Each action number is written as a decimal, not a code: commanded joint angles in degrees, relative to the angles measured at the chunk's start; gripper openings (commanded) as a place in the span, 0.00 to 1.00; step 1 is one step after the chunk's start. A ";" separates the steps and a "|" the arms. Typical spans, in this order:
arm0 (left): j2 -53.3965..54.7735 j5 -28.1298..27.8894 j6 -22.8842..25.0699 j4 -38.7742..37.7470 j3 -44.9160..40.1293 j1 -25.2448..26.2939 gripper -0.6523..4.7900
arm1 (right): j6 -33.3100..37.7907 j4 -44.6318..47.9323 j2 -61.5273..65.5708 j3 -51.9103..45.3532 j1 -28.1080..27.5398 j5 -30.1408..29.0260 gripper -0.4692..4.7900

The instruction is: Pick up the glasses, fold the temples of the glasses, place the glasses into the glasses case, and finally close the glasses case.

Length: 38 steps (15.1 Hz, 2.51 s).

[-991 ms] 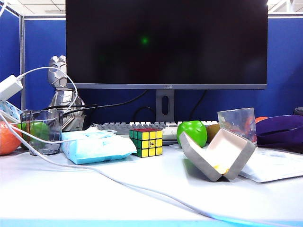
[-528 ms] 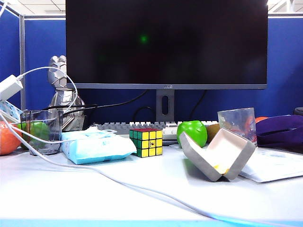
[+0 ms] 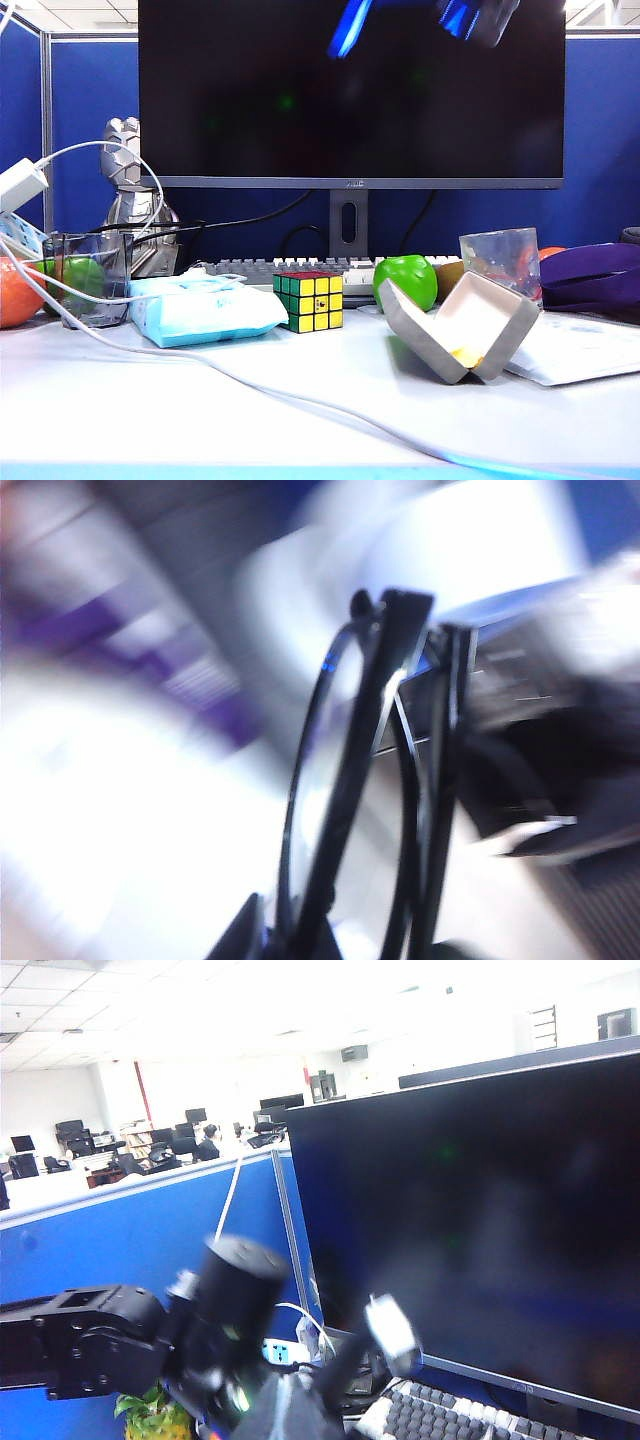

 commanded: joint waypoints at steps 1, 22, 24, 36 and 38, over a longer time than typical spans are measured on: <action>3.58 -1.55 2.60 -3.48 0.15 0.22 0.11 | -1.01 -0.22 -0.07 0.17 0.00 0.28 0.09; 18.53 -13.94 -12.81 -5.05 -0.09 2.29 0.11 | -1.25 -1.75 -0.81 0.15 0.02 0.26 0.09; 18.60 -13.97 -15.04 -4.96 -0.09 2.19 0.11 | -1.25 -1.73 -0.81 0.15 0.02 0.26 0.09; 18.95 -13.86 -22.38 -6.40 -3.61 0.22 0.11 | -1.22 -1.73 -0.90 0.17 0.02 -0.39 0.09; 18.95 -15.34 -23.47 -6.10 -3.61 0.22 0.11 | -1.22 -1.75 -1.18 0.17 0.02 -0.37 0.09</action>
